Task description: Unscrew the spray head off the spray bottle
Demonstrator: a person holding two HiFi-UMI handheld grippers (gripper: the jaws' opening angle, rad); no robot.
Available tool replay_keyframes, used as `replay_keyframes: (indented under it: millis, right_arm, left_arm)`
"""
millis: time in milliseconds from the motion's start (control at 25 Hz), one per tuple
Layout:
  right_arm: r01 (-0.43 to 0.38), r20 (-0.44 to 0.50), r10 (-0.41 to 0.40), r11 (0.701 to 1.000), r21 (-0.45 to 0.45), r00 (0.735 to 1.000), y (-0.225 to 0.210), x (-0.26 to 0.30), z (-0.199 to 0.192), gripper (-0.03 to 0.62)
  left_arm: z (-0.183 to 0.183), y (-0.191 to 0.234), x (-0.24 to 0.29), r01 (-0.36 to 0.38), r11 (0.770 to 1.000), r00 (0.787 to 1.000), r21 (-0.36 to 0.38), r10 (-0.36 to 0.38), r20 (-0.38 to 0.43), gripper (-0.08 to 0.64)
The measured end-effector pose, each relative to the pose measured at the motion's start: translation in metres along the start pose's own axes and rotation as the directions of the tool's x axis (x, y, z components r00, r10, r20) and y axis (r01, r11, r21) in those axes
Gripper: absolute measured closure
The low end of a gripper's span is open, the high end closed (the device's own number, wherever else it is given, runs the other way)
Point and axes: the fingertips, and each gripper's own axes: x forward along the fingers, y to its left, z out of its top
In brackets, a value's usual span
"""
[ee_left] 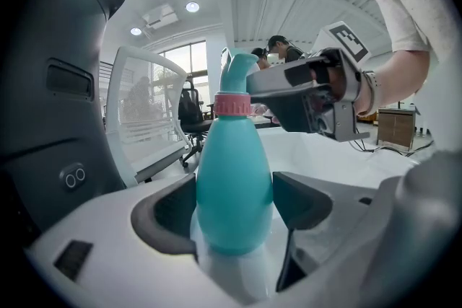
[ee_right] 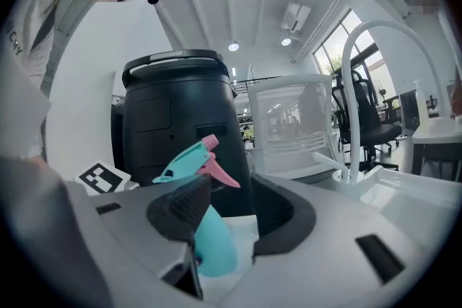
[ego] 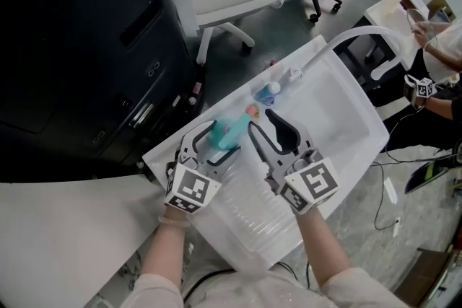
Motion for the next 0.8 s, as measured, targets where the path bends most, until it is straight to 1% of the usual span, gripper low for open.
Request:
replay_keyframes:
  millis: [80, 160, 240, 320, 440, 520, 600, 720, 800]
  right_arm:
    - [-0.061, 0.046, 0.059, 0.998, 0.035, 0.997, 0.017, -0.01, 0.007, 0.408]
    - [-0.149, 0.085, 0.143, 0.986, 0.071, 0.986, 0.04, -0.014, 0.012, 0.362]
    - [-0.194, 0.085, 0.187, 0.977, 0.084, 0.979, 0.056, -0.008, 0.012, 0.332]
    - [-0.192, 0.073, 0.187, 0.979, 0.069, 0.98, 0.063, 0.001, 0.011, 0.309]
    - [-0.138, 0.039, 0.137, 0.99, 0.038, 0.99, 0.063, 0.012, 0.011, 0.299]
    - [-0.109, -0.001, 0.109, 0.994, 0.014, 0.994, 0.063, 0.017, 0.009, 0.311]
    - [-0.106, -0.037, 0.106, 0.994, -0.017, 0.994, 0.065, 0.019, 0.006, 0.319]
    - [-0.105, -0.066, 0.102, 0.993, -0.045, 0.993, 0.064, 0.015, 0.005, 0.334]
    - [-0.098, -0.079, 0.094, 0.994, -0.047, 0.992, 0.06, 0.009, 0.004, 0.359]
  left_arm:
    - [-0.001, 0.0, 0.0, -0.001, 1.0, 1.0, -0.002, 0.001, -0.005, 0.224]
    - [0.002, 0.0, 0.0, 0.001, 1.0, 1.0, -0.001, -0.001, 0.0, 0.224]
    - [0.003, 0.001, 0.0, -0.001, 1.0, 1.0, 0.002, 0.001, 0.004, 0.224]
    - [0.002, 0.001, -0.001, -0.004, 1.0, 1.0, 0.0, 0.004, 0.0, 0.224]
    - [0.0, 0.0, -0.001, -0.008, 1.0, 1.0, -0.002, 0.008, -0.009, 0.224]
    - [0.001, 0.0, -0.001, -0.005, 1.0, 1.0, -0.002, 0.005, -0.007, 0.224]
    - [0.003, 0.0, -0.001, -0.003, 1.0, 1.0, -0.003, 0.003, -0.005, 0.224]
    - [0.002, 0.001, 0.0, -0.009, 1.0, 1.0, -0.005, 0.009, -0.004, 0.224]
    - [0.0, 0.0, 0.0, -0.01, 1.0, 1.0, -0.008, 0.01, -0.006, 0.224]
